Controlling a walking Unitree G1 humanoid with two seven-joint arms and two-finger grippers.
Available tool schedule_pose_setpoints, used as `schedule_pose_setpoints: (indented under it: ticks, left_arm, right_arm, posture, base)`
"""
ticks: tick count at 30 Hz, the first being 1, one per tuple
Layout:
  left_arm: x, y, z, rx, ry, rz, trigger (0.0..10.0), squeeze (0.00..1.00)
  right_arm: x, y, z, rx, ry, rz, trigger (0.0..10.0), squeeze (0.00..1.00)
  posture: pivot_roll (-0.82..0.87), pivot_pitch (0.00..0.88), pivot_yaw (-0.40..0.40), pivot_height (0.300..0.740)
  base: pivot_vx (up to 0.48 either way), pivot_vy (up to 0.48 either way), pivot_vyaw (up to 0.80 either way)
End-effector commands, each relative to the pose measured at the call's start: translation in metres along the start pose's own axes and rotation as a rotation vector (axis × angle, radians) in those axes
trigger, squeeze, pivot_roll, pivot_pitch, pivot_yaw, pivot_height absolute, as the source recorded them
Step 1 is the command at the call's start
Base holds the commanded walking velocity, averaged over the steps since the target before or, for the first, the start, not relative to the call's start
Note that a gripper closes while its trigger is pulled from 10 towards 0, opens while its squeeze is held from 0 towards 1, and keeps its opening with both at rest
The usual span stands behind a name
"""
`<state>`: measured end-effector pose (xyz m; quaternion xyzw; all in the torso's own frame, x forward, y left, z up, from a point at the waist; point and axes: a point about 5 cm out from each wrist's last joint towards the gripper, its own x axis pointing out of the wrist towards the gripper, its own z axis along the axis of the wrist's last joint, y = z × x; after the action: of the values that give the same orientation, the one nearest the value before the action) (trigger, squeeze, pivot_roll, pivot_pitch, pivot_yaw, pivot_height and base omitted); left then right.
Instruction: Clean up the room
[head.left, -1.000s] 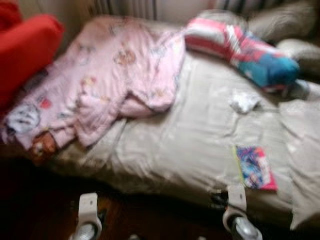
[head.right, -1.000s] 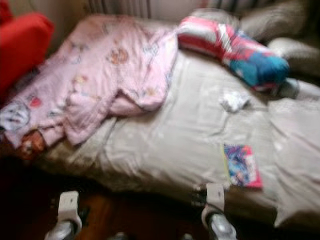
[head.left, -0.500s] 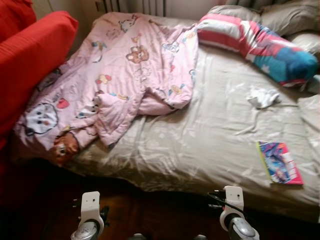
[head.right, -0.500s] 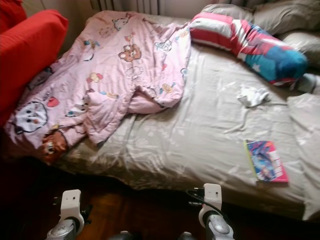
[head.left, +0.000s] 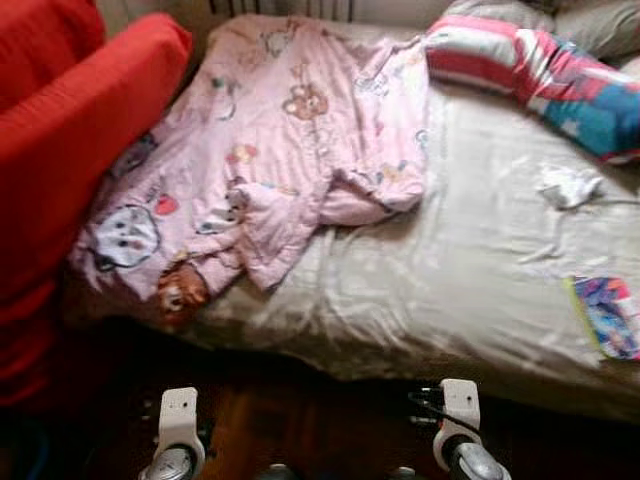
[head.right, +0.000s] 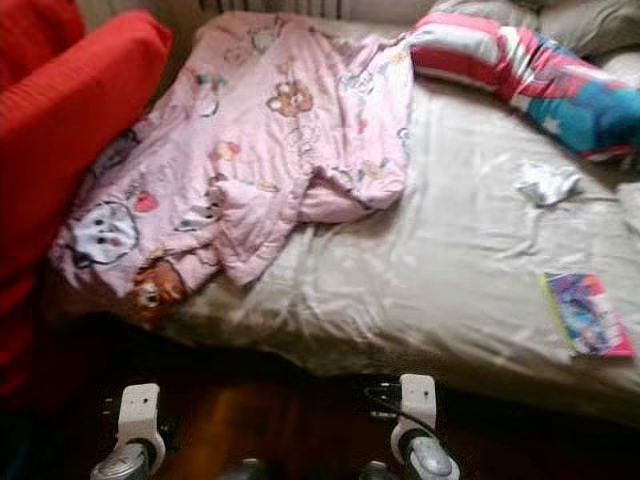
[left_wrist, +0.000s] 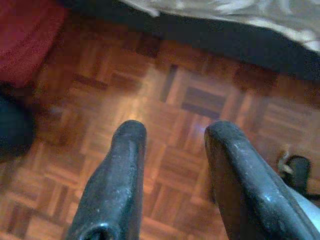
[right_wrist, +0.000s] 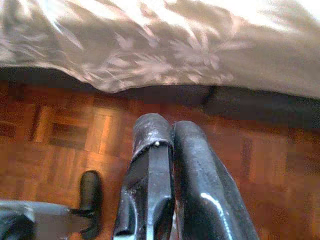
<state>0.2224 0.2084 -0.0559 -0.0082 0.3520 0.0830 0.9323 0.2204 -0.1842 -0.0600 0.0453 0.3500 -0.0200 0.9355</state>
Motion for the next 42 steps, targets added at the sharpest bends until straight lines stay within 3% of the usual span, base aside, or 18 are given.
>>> schedule_pose_setpoints:
  ticks: [1, 11, 23, 37, 42]
  left_arm:
    - [-0.002, 0.004, -0.007, 0.003, 0.032, 0.005, 10.0, 0.00]
    - [-0.002, 0.004, -0.008, 0.005, 0.036, 0.006, 10.0, 0.00]
    - [-0.003, 0.004, -0.010, 0.011, 0.040, 0.003, 10.0, 0.00]
    - [-0.003, 0.006, -0.009, 0.015, 0.028, 0.007, 10.0, 0.00]
    - [-0.003, 0.004, -0.010, 0.009, 0.033, -0.004, 10.0, 0.00]
  right_arm:
    - [-0.003, -0.001, -0.009, 0.012, 0.023, -0.004, 10.0, 0.00]
    - [-0.005, -0.012, -0.011, 0.010, 0.023, -0.010, 10.0, 0.00]
    - [-0.005, -0.001, -0.015, 0.008, 0.027, 0.006, 10.0, 0.00]
    - [-0.002, 0.009, -0.010, -0.007, 0.022, 0.021, 10.0, 0.00]
    - [-0.001, 0.001, -0.004, -0.010, 0.012, 0.021, 10.0, 0.00]
  posture:
    - [-0.01, 0.222, 0.007, 0.740]
    - [-0.01, 0.217, 0.006, 0.740]
    - [-0.01, 0.208, 0.010, 0.740]
    - [-0.01, 0.194, 0.009, 0.740]
    - [0.00, 0.199, 0.007, 0.740]
  base:
    - [0.000, 0.412, 0.00]
    - [0.000, 0.410, 0.00]
    - [0.000, 0.366, 0.00]
    - [0.000, 0.000, 0.00]
    - [0.000, 0.000, 0.00]
